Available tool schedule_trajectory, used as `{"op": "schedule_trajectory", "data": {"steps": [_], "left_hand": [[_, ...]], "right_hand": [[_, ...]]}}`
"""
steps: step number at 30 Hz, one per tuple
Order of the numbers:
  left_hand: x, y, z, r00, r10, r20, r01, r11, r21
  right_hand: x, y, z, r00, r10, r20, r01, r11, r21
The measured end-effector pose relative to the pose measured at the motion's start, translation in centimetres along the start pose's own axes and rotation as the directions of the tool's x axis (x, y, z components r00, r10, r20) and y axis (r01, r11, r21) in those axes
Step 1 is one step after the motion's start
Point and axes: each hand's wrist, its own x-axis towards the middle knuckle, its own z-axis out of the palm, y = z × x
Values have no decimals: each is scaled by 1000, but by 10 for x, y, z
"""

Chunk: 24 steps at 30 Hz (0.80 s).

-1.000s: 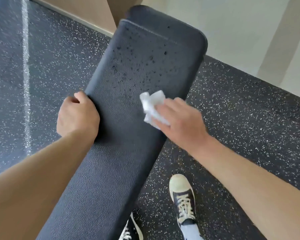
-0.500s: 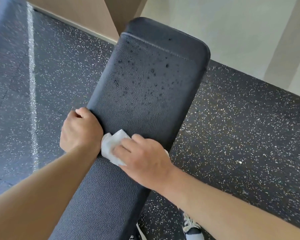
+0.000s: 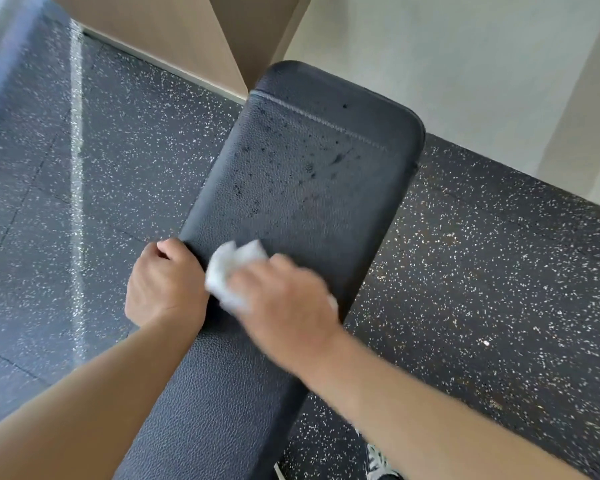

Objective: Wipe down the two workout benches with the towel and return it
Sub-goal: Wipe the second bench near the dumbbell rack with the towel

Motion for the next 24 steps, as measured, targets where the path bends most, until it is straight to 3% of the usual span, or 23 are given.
{"op": "schedule_trajectory", "data": {"steps": [4,7,9,13,16,21,24], "left_hand": [[1,1,0,1000,-9,-9,9,1000,28],[-1,1,0,1000,4,-11,-4,1000,20],[-2,1,0,1000,4,-17,-4,1000,12],[-1,0,1,1000,2,-17,-2,1000,6],[0,-1,2,1000,15,-2,-15,1000,7],[3,-5,5,999,14,34,-14,1000,0],[4,-5,4,999,26,34,-26,1000,-3]], "right_hand": [[-13,-11,13,992,-122,-30,125,974,187],[0,30,0,987,-127,-96,135,987,89],[18,81,-13,981,-39,-191,30,998,-50],[44,161,-38,953,257,-161,-250,966,60],[40,137,-35,964,223,-144,-217,975,58],[37,46,-11,998,35,-43,-29,991,131],[70,9,6,1000,16,-7,-14,989,146]]}}
